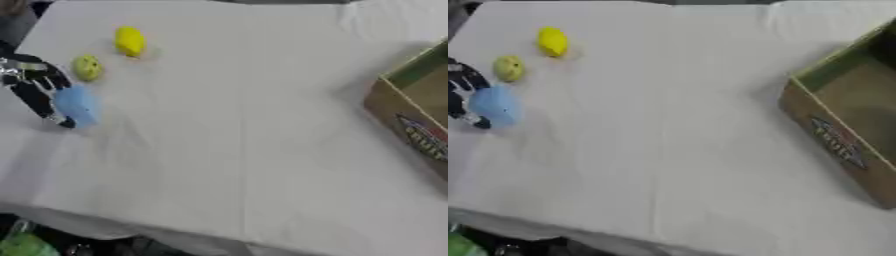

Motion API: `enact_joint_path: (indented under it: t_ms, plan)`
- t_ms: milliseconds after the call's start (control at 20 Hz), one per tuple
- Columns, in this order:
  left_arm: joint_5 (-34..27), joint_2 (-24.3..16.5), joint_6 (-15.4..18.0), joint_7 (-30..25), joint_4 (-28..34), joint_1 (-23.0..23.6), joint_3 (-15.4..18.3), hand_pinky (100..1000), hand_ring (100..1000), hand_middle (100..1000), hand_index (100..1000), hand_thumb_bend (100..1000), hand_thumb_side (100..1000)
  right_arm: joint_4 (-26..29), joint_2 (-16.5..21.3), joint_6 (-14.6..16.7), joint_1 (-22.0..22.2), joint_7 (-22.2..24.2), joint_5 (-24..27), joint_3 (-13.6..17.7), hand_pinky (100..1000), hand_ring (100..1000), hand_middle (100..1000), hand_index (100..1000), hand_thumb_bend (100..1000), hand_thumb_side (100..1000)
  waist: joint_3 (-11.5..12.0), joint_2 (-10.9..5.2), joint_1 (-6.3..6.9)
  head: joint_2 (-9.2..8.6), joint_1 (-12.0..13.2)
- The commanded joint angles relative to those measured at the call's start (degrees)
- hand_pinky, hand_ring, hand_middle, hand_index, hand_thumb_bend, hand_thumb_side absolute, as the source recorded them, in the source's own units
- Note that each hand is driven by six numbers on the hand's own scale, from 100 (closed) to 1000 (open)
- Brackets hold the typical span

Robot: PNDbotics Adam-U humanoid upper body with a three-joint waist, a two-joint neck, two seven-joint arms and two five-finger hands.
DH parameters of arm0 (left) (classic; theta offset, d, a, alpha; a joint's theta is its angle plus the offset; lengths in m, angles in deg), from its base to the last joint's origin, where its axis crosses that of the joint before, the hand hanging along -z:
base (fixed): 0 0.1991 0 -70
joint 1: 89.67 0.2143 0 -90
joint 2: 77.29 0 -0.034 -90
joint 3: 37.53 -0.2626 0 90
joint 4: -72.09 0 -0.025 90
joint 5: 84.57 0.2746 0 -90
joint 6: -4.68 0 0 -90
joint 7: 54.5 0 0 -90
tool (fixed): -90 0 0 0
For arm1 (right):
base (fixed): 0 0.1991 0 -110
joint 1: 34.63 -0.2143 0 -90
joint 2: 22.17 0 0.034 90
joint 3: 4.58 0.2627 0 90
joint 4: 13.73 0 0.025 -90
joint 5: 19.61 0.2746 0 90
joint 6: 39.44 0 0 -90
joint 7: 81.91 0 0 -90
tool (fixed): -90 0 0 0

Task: Pick up the objects with one hand, pass them to the other hand, and then place them into the box on the other side of the table.

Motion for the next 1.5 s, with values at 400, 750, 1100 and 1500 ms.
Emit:
enact_joint_path:
  t_ms: [400,750,1100,1500]
  plan:
    - [-1.0,-0.6,0.7,2.0,-1.0,-1.2,0.4,895,852,746,813,518,100,0.4,1.7,0.2,-0.3,0.2,-0.2,0.3,966,633,710,734,100,584,0.0,-0.2,-0.05,-0.39,0.3]
    - [-2.3,-0.4,0.5,3.5,-1.0,-1.1,0.1,818,785,666,721,454,100,0.4,1.7,0.2,-0.4,0.2,-0.2,0.3,966,633,711,734,100,583,-0.1,-0.16,-0.07,-0.31,0.3]
    - [-1.7,-0.3,0.6,2.8,-0.8,-1.1,-0.3,774,750,623,682,393,100,0.4,1.7,0.2,-0.4,0.1,-0.1,0.4,966,632,711,734,100,581,-0.2,-0.16,-0.05,-0.31,0.3]
    - [-0.2,-0.4,0.0,3.5,1.5,-0.8,0.3,655,630,517,575,256,100,0.4,1.8,0.2,-0.4,0.0,0.0,0.4,966,633,711,734,100,580,-0.1,-0.2,-0.01,-0.41,-0.1]
